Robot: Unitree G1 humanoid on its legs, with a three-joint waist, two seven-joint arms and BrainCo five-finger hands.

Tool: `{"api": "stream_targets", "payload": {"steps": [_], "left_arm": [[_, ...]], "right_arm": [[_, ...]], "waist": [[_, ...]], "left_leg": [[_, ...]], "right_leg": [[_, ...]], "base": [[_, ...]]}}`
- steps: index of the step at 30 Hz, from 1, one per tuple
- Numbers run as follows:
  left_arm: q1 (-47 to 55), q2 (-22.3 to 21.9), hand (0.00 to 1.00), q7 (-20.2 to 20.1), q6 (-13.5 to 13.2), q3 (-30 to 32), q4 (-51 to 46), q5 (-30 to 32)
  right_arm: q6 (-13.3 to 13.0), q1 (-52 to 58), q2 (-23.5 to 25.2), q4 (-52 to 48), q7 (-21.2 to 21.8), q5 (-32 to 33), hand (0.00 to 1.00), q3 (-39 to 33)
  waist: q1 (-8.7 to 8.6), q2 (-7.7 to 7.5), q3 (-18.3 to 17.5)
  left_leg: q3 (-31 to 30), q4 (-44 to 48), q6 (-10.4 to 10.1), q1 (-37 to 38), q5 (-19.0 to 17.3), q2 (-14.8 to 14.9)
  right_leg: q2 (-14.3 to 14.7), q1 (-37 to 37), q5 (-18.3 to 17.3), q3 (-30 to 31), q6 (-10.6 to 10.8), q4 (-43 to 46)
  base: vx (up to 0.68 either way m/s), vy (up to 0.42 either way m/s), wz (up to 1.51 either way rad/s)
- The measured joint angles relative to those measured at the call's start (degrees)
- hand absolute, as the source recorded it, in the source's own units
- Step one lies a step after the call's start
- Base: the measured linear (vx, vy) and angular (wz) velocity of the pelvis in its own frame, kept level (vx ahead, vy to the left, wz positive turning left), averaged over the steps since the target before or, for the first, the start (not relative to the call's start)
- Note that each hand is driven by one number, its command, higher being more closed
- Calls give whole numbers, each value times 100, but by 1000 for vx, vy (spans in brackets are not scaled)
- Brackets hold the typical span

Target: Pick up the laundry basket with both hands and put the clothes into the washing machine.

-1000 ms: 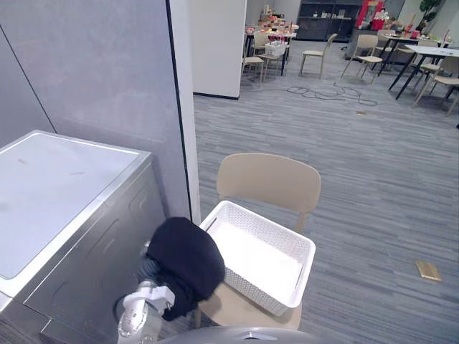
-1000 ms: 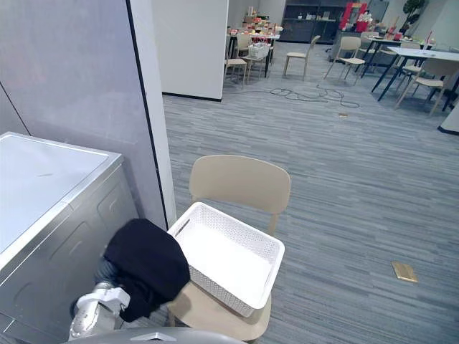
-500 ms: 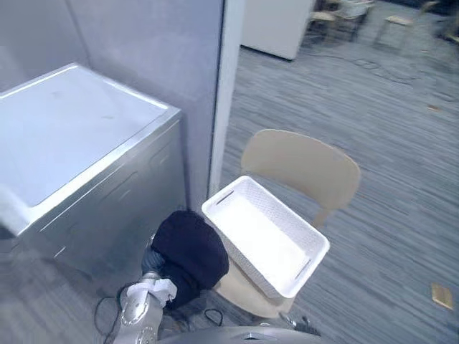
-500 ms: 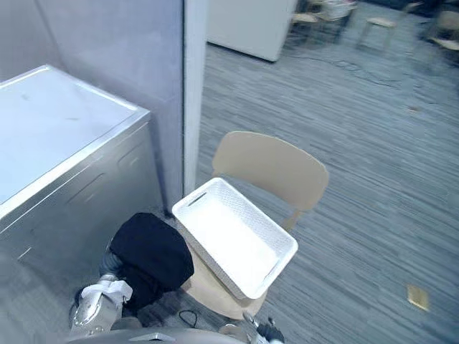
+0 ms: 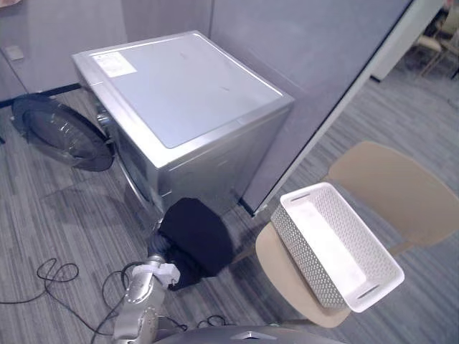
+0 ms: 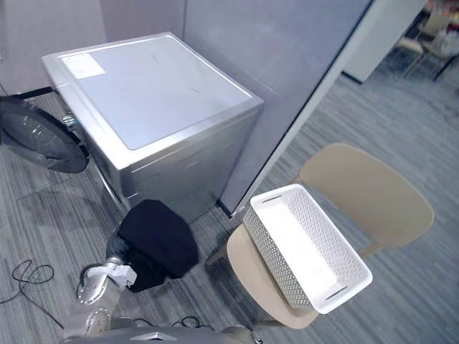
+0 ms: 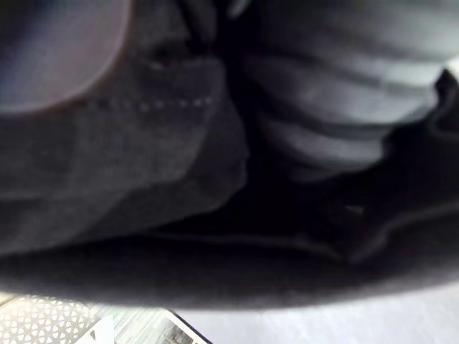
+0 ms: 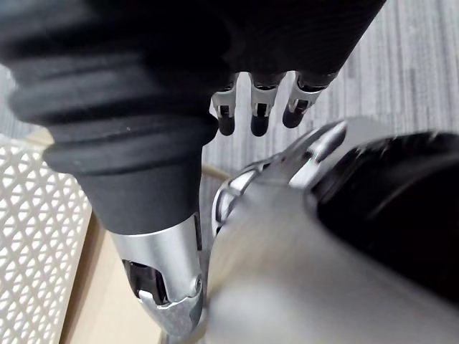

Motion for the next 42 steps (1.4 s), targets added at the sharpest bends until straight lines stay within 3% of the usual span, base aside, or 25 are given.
{"api": "stream_targets", "payload": {"steps": [3, 4, 5, 6, 8, 9, 10, 11, 15, 18, 21, 25, 26, 28, 31, 32, 33, 34, 36, 37, 38, 39, 40, 41, 42], "left_arm": [[68, 8, 100, -3, -1, -62, -76, 126], [106, 12, 100, -2, -1, -66, -82, 151], [150, 11, 100, 4, -8, -68, -92, 226], [143, 9, 100, 33, -8, -73, -91, 241], [123, -37, 100, 113, -15, -174, -85, 284], [129, -69, 100, 123, -15, -206, -75, 301], [153, -184, 100, 126, -9, -234, -60, 352], [143, -375, 100, 134, 16, -254, 34, 360], [119, -603, 100, 160, 40, -321, 187, 324], [108, -631, 100, 264, 41, -202, 290, 193], [141, -647, 100, 283, 38, 41, 290, -16], [319, -689, 100, 339, 43, 298, 286, -16], [318, -688, 100, 349, 43, 335, 287, -15], [341, -639, 100, 364, 46, 366, 299, -16], [340, -640, 100, 380, 60, 350, 470, -18], [268, -618, 100, 369, 66, 298, 648, -18], [212, -593, 100, 375, 71, 337, 768, -18], [88, -575, 100, 381, 80, 330, 947, -18], [29, -463, 100, 365, 118, 163, 959, -17], [-10, -389, 100, 358, 133, 13, 974, -17], [-77, -325, 100, 333, 148, -164, 981, -17], [-119, -279, 100, 309, 149, -271, 981, -17], [-129, -249, 100, 304, 148, -317, 986, -11], [-158, -173, 100, 305, 146, -313, 994, -5], [-194, -101, 100, 318, 144, -312, 1000, -4]], "right_arm": [[-6, 80, 32, -271, -8, 211, 0, 133], [-17, 116, 31, -378, -39, 212, 0, 206], [-47, 142, 36, -570, -80, 252, 0, 301], [-79, 190, 70, -751, -78, 354, 0, 492], [-182, 186, 140, -947, -34, 437, 0, 814], [-221, 183, 144, -954, 27, 459, 0, 879], [-238, 119, 149, -962, 66, 472, 0, 997], [-254, 78, 141, -1025, 130, 491, 0, 1034], [-252, 172, 47, -1107, 176, 496, 0, 1090], [-239, 144, -34, -1040, 202, 350, 0, 1083], [-187, -11, -123, -892, 172, 140, 0, 1068], [-131, 41, -130, -840, 117, 148, 0, 943], [-134, 49, -74, -724, 117, 147, 0, 831], [-126, 63, -105, -528, 124, 160, 0, 700], [-120, 134, -265, -169, 115, -29, 0, 677], [-105, 193, -270, 70, 102, -56, 0, 620], [-94, 193, -200, 177, 99, -53, 0, 548], [-33, 194, -175, 321, 107, -49, 0, 425], [-35, 137, -170, 323, 88, -2, 0, 330], [-41, 132, -170, 302, 45, 46, 0, 261], [-42, 117, -185, 268, 31, 177, 0, 108], [-57, 101, -200, 219, 27, 311, 0, 87], [-91, 97, -202, 185, 29, 417, 0, 63], [-128, 76, -168, 130, 29, 495, 0, -1], [-118, 70, -122, 84, 23, 510, 0, -19]], "waist": [[56, 68, -66], [44, 107, -102], [28, 166, -127], [-21, 180, -127], [-57, 163, -138], [-58, 135, -152], [-17, 4, -244], [-42, 103, -245], [-65, 283, -294], [53, 352, -316], [110, 314, -168], [87, 319, -165], [62, 228, -189], [-1, 215, -179], [-165, 219, -167], [-260, 197, -169], [-328, 85, -210], [-382, 44, -239], [-406, 49, -234], [-440, 70, -225], [-426, 142, -212], [-392, 300, -175], [-399, 372, -176], [-481, 456, -175], [-535, 470, -160]], "left_leg": [[-50, -207, 253, -22, -48, -216], [-68, -302, 307, 1, 4, -230], [-112, -576, 403, 125, 189, -221], [-204, -890, 422, 233, 407, -188], [-233, -1206, 436, 260, 618, -182], [-225, -1231, 425, 242, 649, -222], [-184, -1210, 369, 188, 690, -324], [-288, -1112, 369, 152, 764, -291], [-224, -1442, 792, 294, 1211, -296], [-209, -1499, 754, 345, 1306, -297], [6, -545, 721, -209, 1168, -310], [959, -307, 1127, -328, 862, -38], [1324, -95, 1244, -450, 845, 74], [831, 797, 1458, -1003, 747, 122], [-91, 656, 1221, -1136, 586, 221], [-20, 865, 344, -1151, 481, 22], [5, 1023, 419, -1204, 356, -117], [-42, 1499, 465, -1521, 81, -252], [-17, 1715, 556, -1671, -161, -393], [57, 1731, 655, -1635, -273, -487], [146, 1651, 798, -1482, -373, -606], [254, 1434, 937, -1234, -399, -717], [274, 1254, 1000, -1091, -372, -794], [267, 912, 1124, -839, -273, -892], [228, 523, 1223, -547, -159, -1020]], "right_leg": [[-138, 78, 514, 15, -606, -22], [-104, 63, 680, 147, -695, -38], [75, -32, 464, 573, -661, 218], [492, -193, -665, 1120, -235, 841], [1228, -354, -2113, 1691, -139, 1200], [1389, -312, -2370, 1811, -60, 1049], [1443, -188, -2701, 2023, 221, 610], [1562, -126, -2728, 2136, 445, 518], [1751, 120, -2772, 2836, 228, 587], [1774, 282, -2833, 2847, 181, 521], [1569, 354, -3052, 2668, 263, 542], [1395, 348, -3136, 2619, 309, 653], [1244, 240, -3157, 2599, 339, 717], [1019, 24, -3229, 2635, 455, 869], [776, 162, -3410, 2918, 760, 830], [585, 315, -3498, 3011, 937, 762], [523, 396, -3460, 3107, 948, 629], [489, 552, -2817, 3194, 1015, 220], [390, 551, -2244, 3194, 1138, 74], [300, 479, -1960, 3220, 1082, 210], [188, 206, -1550, 3355, 613, 746], [90, -219, -942, 3487, -124, 1379], [67, -439, -720, 3525, -428, 1693], [162, -742, -986, 3511, -573, 2467], [456, -960, -1609, 3519, -500, 3071]], "base": [[-107, 189, 46], [18, 142, 25], [47, 110, 25], [56, 64, 27], [5, -57, 13], [-20, -92, -13], [-7, -128, -4], [18, -127, 2], [41, -73, 57], [-8, -21, 38], [-131, 71, 43], [-89, 103, 24], [-47, 238, 32], [-19, 319, 14], [142, 395, 9], [221, 334, 33], [388, 456, 46], [328, 373, 30], [258, 384, 13], [274, 450, 8], [325, 533, -2], [276, 436, -10], [296, 389, 0], [294, 322, 27], [287, 285, 35]]}}
